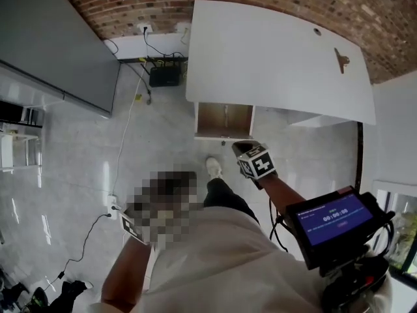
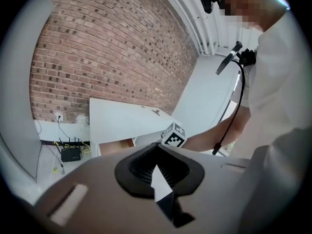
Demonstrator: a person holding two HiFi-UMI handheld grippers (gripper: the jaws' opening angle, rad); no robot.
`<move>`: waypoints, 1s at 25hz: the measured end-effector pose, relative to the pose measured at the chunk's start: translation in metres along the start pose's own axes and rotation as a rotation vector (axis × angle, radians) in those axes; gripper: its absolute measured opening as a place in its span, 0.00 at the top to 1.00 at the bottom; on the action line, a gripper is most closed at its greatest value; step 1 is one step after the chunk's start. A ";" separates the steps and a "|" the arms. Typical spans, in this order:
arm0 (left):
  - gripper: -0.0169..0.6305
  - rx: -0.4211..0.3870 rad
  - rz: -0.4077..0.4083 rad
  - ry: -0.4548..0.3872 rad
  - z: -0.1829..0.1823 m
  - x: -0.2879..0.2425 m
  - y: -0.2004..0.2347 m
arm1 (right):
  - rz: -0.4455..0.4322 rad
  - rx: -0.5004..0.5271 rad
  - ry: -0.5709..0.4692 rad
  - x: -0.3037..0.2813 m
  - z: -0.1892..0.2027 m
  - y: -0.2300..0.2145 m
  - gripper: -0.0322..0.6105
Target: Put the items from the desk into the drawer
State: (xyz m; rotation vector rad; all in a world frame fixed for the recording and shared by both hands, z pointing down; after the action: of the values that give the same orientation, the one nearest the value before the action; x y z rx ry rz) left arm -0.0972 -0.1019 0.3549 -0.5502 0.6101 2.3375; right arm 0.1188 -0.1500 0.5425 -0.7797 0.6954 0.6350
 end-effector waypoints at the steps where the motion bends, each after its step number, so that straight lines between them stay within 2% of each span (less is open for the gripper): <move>1: 0.96 -0.009 0.011 -0.005 0.003 0.009 0.000 | 0.006 0.012 -0.011 0.006 0.000 0.014 0.95; 8: 0.96 -0.024 0.032 -0.002 0.048 0.070 -0.009 | 0.041 0.073 -0.086 0.039 0.011 0.104 0.95; 14: 0.96 -0.043 0.095 0.018 0.085 0.098 -0.013 | 0.067 0.098 -0.162 0.065 0.023 0.174 0.95; 17: 0.96 -0.058 0.113 0.014 0.091 0.103 -0.021 | 0.078 0.126 -0.186 0.078 0.028 0.198 0.95; 21: 0.96 -0.070 0.103 0.003 0.083 0.102 -0.067 | 0.065 0.194 -0.197 0.118 0.045 0.211 0.95; 25: 0.96 -0.079 0.114 0.012 0.077 0.097 -0.074 | 0.044 0.217 -0.194 0.127 0.041 0.223 0.95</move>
State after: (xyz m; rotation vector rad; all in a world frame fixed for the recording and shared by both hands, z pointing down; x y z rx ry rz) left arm -0.1317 0.0381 0.3454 -0.5791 0.5695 2.4758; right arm 0.0467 0.0377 0.3782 -0.4965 0.5928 0.6531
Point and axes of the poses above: the fingertips, and each gripper's own axes: x backward along the fingers, y to its left, z out of its underside, the point moved 6 cm from there along x, backward along the fingers, and after that the axes turned 13 degrees about -z, right-handed, at the moved point
